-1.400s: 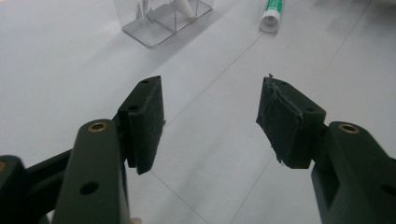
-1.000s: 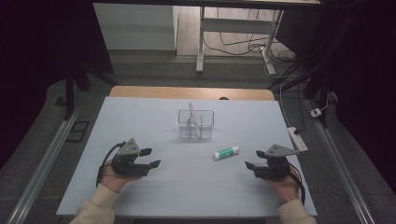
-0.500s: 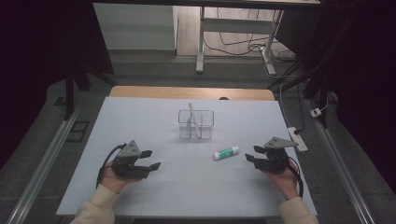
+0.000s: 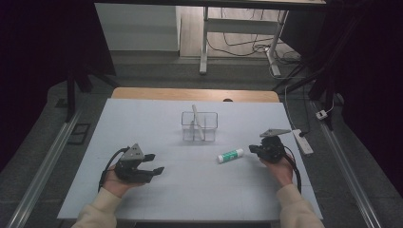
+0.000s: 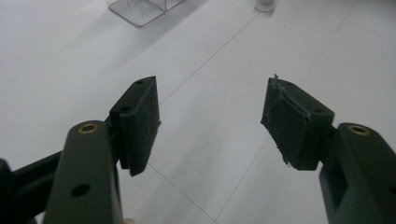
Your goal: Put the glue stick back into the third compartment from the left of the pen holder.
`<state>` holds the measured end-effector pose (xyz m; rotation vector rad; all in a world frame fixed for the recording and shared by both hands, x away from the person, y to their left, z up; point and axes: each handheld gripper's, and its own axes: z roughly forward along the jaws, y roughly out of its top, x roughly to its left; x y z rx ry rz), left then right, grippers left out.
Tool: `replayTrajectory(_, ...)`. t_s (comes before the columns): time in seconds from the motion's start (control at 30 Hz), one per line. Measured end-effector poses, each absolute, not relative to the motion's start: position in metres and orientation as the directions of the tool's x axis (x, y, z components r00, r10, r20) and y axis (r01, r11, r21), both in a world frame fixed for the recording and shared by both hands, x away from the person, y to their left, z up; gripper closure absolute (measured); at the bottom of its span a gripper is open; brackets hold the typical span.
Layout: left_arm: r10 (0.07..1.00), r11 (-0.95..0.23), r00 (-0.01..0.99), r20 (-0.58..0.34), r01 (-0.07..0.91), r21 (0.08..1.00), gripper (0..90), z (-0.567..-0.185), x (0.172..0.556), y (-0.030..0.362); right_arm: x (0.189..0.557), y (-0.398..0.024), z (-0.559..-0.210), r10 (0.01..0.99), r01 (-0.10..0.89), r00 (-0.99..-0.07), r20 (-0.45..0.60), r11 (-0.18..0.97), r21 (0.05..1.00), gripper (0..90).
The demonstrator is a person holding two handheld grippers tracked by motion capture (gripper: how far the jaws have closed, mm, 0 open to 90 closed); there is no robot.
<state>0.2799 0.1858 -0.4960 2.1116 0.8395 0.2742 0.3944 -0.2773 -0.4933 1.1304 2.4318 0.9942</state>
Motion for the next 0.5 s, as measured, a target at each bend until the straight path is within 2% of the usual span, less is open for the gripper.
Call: replayTrajectory(0.5,0.663,-0.433,0.742,-0.103,0.492,0.756,31.7,-0.497,0.281,0.186,0.406,-0.263,-0.511,0.755,0.601,-0.654,0.056,0.473,0.644,88.8)
